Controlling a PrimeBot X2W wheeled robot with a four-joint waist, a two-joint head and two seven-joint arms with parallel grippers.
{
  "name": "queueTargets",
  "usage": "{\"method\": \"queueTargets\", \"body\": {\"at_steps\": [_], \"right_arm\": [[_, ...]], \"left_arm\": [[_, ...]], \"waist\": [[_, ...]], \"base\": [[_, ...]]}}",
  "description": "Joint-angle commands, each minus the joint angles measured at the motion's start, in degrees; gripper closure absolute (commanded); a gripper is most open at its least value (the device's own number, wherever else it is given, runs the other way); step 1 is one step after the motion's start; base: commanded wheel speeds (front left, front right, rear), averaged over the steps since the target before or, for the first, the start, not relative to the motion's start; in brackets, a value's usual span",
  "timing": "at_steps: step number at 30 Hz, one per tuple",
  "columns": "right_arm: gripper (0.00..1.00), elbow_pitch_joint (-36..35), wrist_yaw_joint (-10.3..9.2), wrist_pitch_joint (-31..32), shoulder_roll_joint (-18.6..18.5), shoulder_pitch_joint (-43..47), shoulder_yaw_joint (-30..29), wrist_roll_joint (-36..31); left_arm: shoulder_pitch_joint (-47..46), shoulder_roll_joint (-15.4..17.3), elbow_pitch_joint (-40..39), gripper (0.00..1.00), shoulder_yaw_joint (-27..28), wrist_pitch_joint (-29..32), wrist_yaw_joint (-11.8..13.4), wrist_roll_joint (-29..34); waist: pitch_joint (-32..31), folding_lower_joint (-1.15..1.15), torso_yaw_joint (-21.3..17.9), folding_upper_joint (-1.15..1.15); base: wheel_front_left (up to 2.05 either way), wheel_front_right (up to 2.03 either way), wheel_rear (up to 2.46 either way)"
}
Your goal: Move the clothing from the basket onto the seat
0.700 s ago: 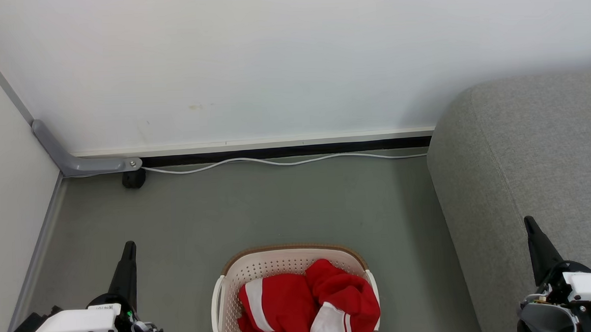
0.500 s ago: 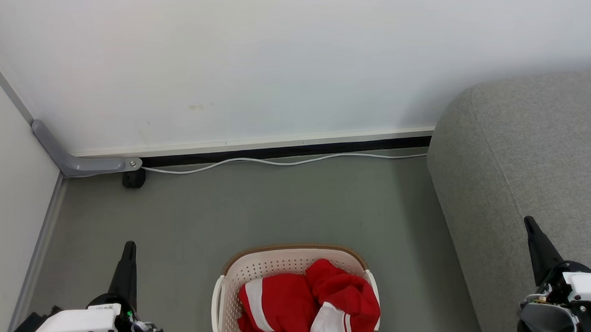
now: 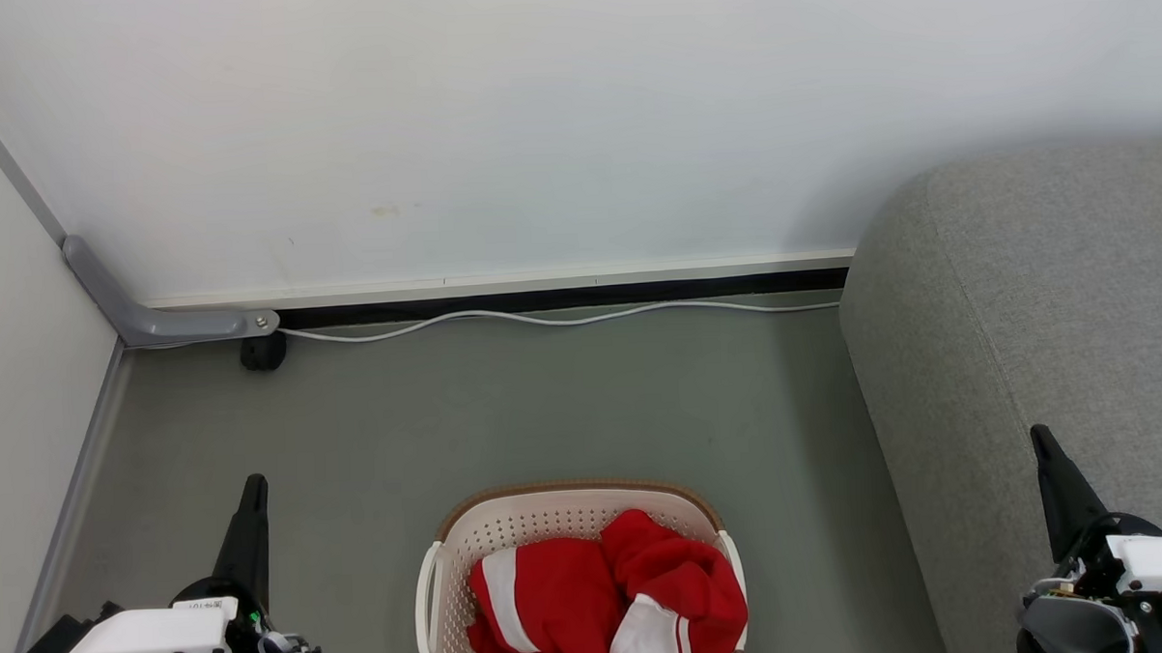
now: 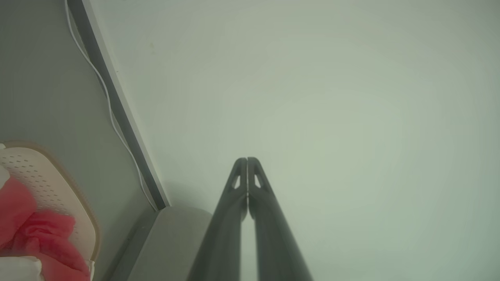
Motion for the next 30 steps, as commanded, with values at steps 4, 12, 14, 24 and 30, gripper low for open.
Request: {"method": "queueTargets", "body": {"at_steps": [4,12,14,24,30], "right_arm": [[1.0,-1.5,0.26,0.4,-0.6,-1.0,1.0,0.1],[1.0,-1.5,0.26,0.4,-0.6,-1.0,1.0,0.1],[1.0,-1.5,0.26,0.4,-0.6,-1.0,1.0,0.1],[1.0,-1.5,0.26,0.4,-0.6,-1.0,1.0,0.1],[1.0,-1.5,0.26,0.4,-0.6,-1.0,1.0,0.1]], "left_arm": [[-3.3,0.5,-1.3,1.0,1.8,0.3,-0.4,0.2],[-3.3,0.5,-1.3,1.0,1.8,0.3,-0.4,0.2],[-3.3,0.5,-1.3,1.0,1.8,0.3,-0.4,0.2],[-3.3,0.5,-1.3,1.0,1.8,0.3,-0.4,0.2],[-3.3,0.5,-1.3,1.0,1.8,0.3,-0.4,0.2]], "waist": [[0.0,0.0,0.0,0.0],[0.0,0.0,0.0,0.0],[0.0,0.0,0.0,0.0],[0.0,0.0,0.0,0.0],[0.0,0.0,0.0,0.0]], "base": [[0.0,0.0,0.0],[0.0,0.0,0.0],[0.0,0.0,0.0],[0.0,0.0,0.0],[0.0,0.0,0.0]]}}
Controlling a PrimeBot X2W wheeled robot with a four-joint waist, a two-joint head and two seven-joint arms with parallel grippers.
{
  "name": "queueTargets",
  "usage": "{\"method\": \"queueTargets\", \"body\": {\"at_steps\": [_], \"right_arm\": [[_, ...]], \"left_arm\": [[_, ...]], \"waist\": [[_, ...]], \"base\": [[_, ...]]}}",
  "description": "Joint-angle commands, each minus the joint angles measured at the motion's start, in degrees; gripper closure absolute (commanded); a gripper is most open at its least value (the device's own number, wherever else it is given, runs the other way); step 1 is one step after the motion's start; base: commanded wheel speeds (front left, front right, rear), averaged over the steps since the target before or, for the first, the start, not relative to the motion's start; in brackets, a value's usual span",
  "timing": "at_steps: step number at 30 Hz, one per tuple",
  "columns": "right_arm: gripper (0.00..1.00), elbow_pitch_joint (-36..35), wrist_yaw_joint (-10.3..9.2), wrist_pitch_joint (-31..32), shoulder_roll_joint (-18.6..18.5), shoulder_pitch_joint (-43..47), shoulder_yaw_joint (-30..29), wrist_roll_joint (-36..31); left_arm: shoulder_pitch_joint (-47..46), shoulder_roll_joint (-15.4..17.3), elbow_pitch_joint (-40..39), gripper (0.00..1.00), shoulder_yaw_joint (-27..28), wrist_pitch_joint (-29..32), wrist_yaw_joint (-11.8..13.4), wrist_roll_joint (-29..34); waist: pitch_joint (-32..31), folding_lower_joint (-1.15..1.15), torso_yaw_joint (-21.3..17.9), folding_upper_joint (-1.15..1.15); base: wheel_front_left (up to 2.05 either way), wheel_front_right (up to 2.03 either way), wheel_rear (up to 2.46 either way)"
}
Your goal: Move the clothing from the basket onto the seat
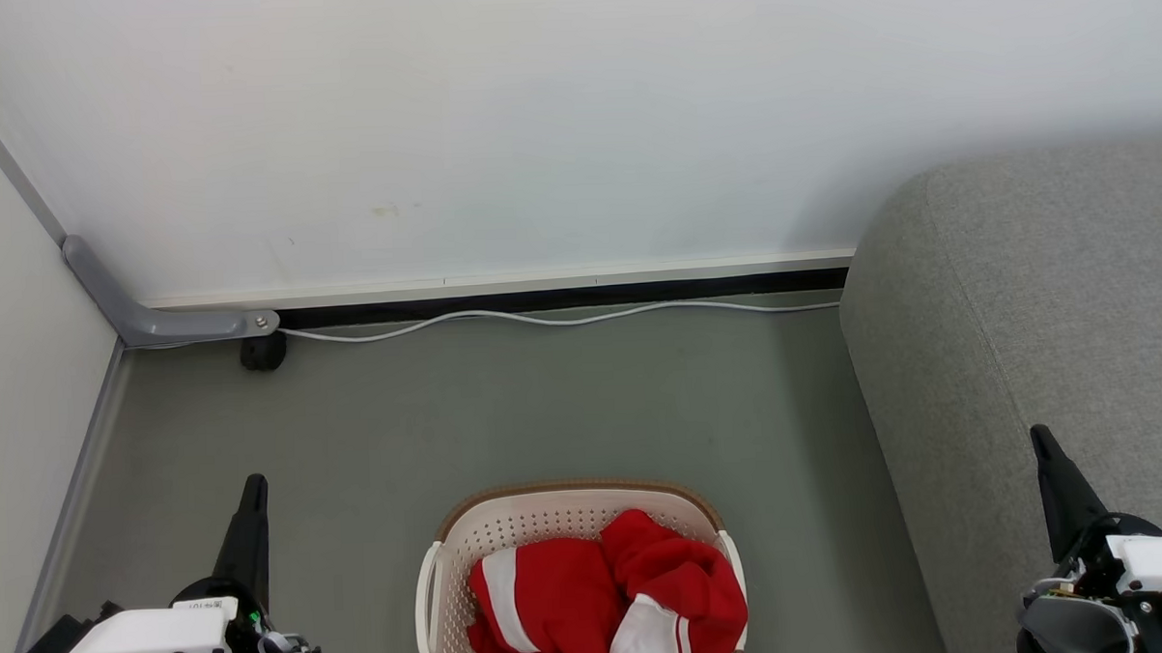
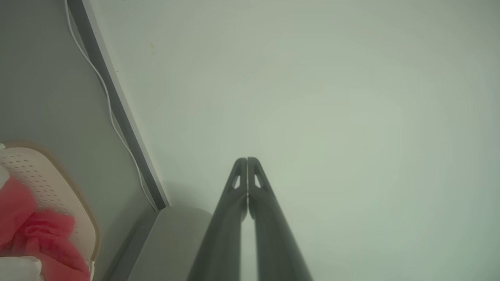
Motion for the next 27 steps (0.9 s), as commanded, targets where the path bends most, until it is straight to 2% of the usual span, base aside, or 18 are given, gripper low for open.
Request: {"method": "queueTargets", "body": {"at_steps": [1,27], "right_arm": [[1.0,-1.5,0.25,0.4,-0.6,-1.0,1.0,0.1],[1.0,-1.5,0.25,0.4,-0.6,-1.0,1.0,0.1]], "left_arm": [[-3.3,0.5,-1.3,1.0,1.8,0.3,-0.4,0.2],[-3.3,0.5,-1.3,1.0,1.8,0.3,-0.4,0.2]], "waist": [[0.0,0.0,0.0,0.0],[0.0,0.0,0.0,0.0]], "base": [[0.0,0.0,0.0],[0.0,0.0,0.0]]}}
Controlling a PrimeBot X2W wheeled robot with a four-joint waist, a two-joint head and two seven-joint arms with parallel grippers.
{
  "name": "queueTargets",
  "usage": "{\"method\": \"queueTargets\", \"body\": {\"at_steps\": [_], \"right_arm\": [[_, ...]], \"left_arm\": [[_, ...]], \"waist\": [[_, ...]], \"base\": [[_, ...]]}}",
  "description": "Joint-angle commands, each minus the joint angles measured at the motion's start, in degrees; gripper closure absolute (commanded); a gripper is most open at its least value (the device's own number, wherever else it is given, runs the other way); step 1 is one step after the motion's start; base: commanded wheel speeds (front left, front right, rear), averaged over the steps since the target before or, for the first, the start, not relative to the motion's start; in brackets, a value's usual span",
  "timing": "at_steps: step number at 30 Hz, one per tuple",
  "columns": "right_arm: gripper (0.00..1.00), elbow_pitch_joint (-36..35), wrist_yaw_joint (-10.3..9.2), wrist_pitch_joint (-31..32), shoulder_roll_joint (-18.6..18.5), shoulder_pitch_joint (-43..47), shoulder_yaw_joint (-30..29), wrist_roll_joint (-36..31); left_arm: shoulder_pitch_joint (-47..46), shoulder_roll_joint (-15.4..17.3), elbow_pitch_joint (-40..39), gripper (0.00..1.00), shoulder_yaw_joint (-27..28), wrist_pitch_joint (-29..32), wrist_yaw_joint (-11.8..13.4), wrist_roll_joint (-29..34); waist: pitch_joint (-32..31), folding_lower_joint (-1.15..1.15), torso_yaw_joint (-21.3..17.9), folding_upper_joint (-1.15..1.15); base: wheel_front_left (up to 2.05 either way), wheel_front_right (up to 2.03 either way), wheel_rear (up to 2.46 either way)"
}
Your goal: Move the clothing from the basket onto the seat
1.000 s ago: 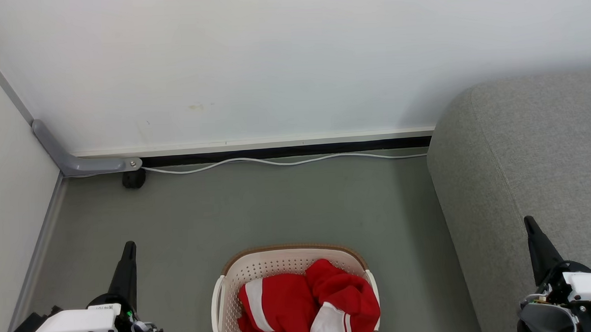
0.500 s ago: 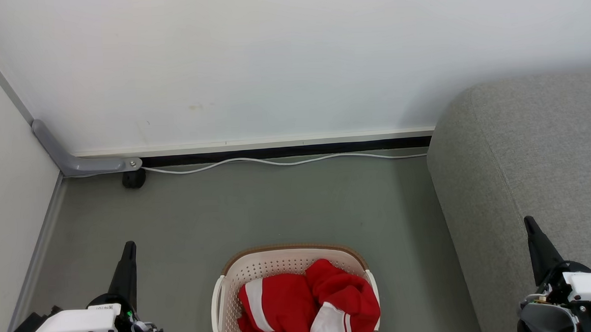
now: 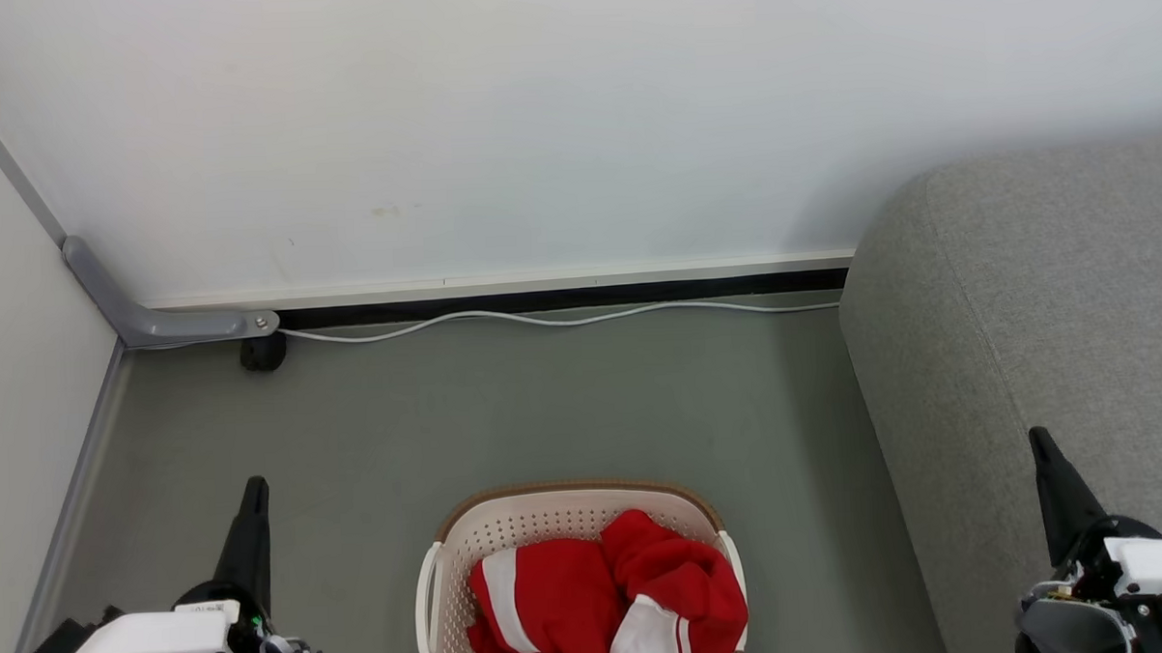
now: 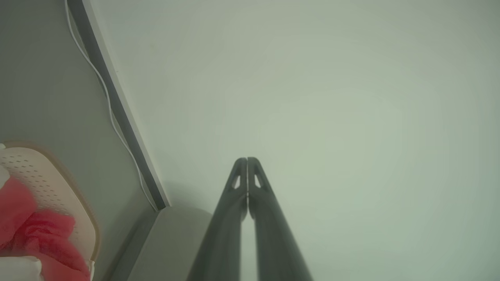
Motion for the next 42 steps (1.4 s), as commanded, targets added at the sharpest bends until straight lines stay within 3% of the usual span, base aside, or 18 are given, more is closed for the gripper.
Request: {"method": "queueTargets", "body": {"at_steps": [1,7,11,22,42], "right_arm": [[0.0,0.2,-0.01,0.0,0.0,0.0,0.0,0.0],[0.0,2.4,-0.02,0.1,0.7,1.3,0.3,0.1],[0.0,2.1,-0.01,0.3,0.4,0.9,0.1,0.0],[0.0,1.3,0.02,-0.5,-1.1,-0.2,0.8,-1.4],[0.0,2.0,0.06,-6.3,-7.2,-3.2,7.5,-6.2]], "left_arm": [[0.1,0.0,0.2,0.0,0.0,0.0,0.0,0.0],[1.6,-0.8,2.7,0.0,-0.3,-0.5,0.1,0.1],[1.2,-0.8,2.7,0.0,-0.6,-1.2,0.1,0.3],[-0.1,-0.6,2.8,0.0,-0.9,-3.0,0.0,2.5],[-2.2,-0.4,2.8,0.0,-1.0,-6.4,-0.1,14.6]], "waist": [[0.0,0.0,0.0,0.0],[0.1,0.0,0.0,0.0],[0.0,0.12,0.0,0.0],[0.3,0.0,0.0,0.0],[0.9,0.0,0.0,0.0]], "base": [[0.0,0.0,0.0],[0.0,0.0,0.0],[0.0,0.0,0.0],[0.0,0.0,0.0],[0.0,0.0,0.0]]}}
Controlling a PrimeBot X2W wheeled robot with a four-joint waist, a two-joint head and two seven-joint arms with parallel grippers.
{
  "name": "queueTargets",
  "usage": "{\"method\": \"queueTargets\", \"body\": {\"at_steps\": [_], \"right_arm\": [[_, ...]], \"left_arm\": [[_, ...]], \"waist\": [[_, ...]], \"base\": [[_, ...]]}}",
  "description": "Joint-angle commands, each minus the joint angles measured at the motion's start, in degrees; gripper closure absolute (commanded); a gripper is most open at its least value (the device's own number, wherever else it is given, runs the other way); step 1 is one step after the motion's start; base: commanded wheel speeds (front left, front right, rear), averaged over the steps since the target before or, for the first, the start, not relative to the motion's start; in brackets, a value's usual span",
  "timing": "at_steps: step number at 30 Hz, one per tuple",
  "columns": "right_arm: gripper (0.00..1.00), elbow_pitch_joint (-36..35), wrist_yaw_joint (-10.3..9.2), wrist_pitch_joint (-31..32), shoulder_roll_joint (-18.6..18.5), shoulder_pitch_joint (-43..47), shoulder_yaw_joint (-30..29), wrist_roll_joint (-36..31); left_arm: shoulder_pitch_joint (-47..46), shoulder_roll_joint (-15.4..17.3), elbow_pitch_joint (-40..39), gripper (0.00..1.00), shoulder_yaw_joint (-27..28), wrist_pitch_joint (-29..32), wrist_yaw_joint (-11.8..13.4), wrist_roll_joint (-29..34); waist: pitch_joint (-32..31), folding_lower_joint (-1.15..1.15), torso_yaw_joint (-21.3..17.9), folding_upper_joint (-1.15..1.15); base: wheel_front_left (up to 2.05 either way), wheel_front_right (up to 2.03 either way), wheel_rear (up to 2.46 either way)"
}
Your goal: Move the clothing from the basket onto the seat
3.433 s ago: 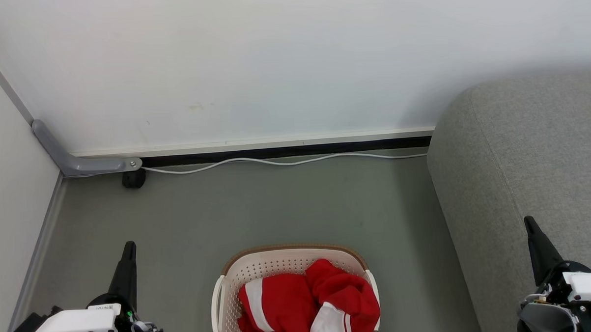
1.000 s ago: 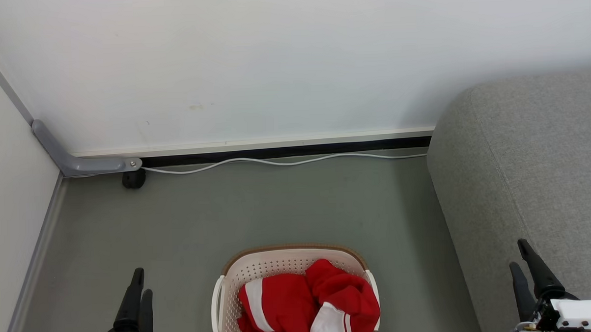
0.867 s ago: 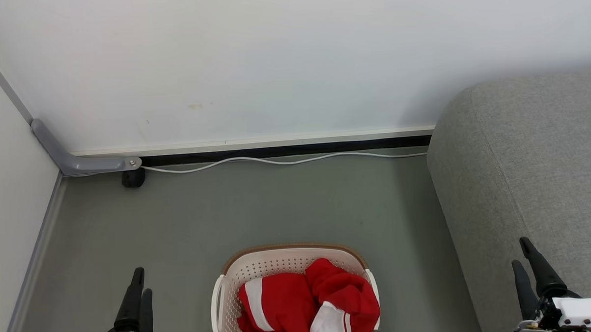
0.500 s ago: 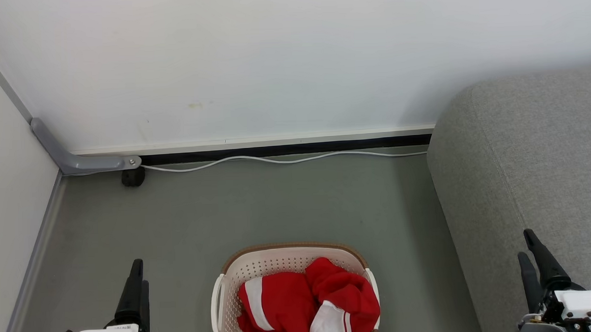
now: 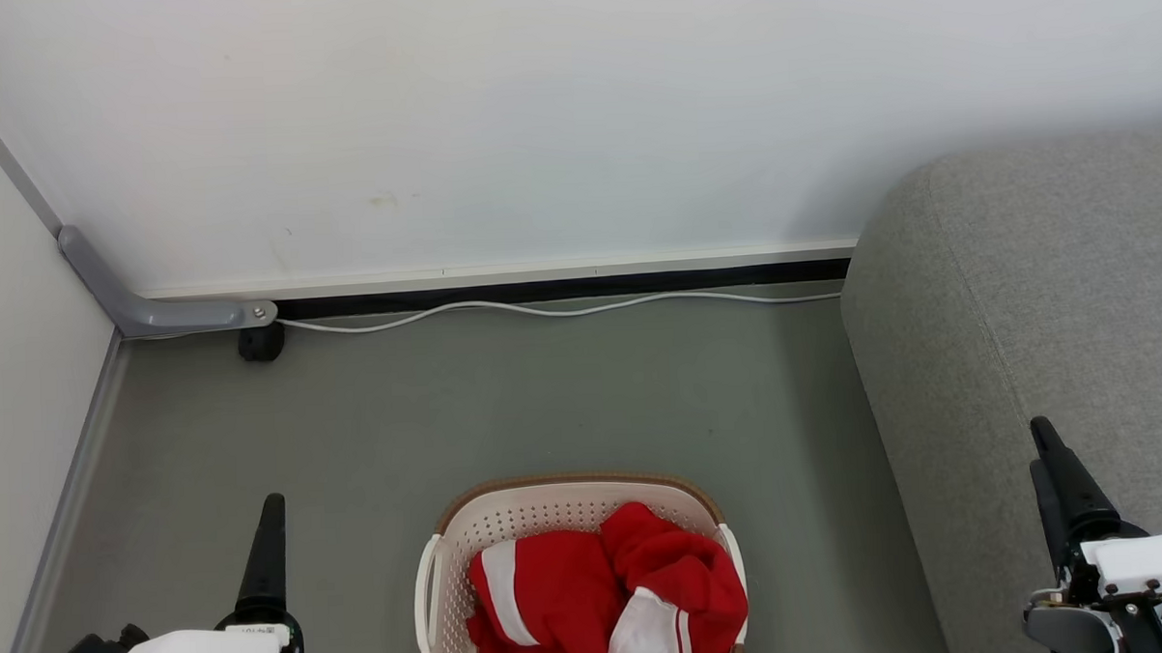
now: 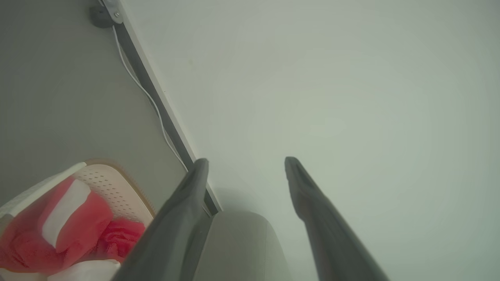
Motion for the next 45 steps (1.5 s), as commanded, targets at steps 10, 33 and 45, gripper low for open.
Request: {"method": "queueTargets", "body": {"at_steps": [10,33,45], "right_arm": [[0.0,-1.5,0.1,-2.2,-3.3,-4.2,1.1,-6.5],[0.0,-0.8,0.15,-6.1,-7.9,-7.3,6.7,-24.1],[0.0,1.0,0.18,-8.1,-10.2,-8.8,10.6,-31.5]], "left_arm": [[-4.2,1.0,-2.3,0.0,0.2,-2.1,0.7,9.1],[-5.6,1.2,-3.9,0.0,-3.9,-5.9,5.1,31.9],[-6.4,1.3,-3.1,0.0,-5.4,-7.9,8.1,42.9]], "waist": [[0.5,-0.01,0.0,0.0],[1.1,-0.01,0.3,0.0],[1.1,-0.01,0.4,0.0]], "base": [[0.0,0.0,0.0],[0.0,0.0,0.0],[0.0,0.0,0.0]]}}
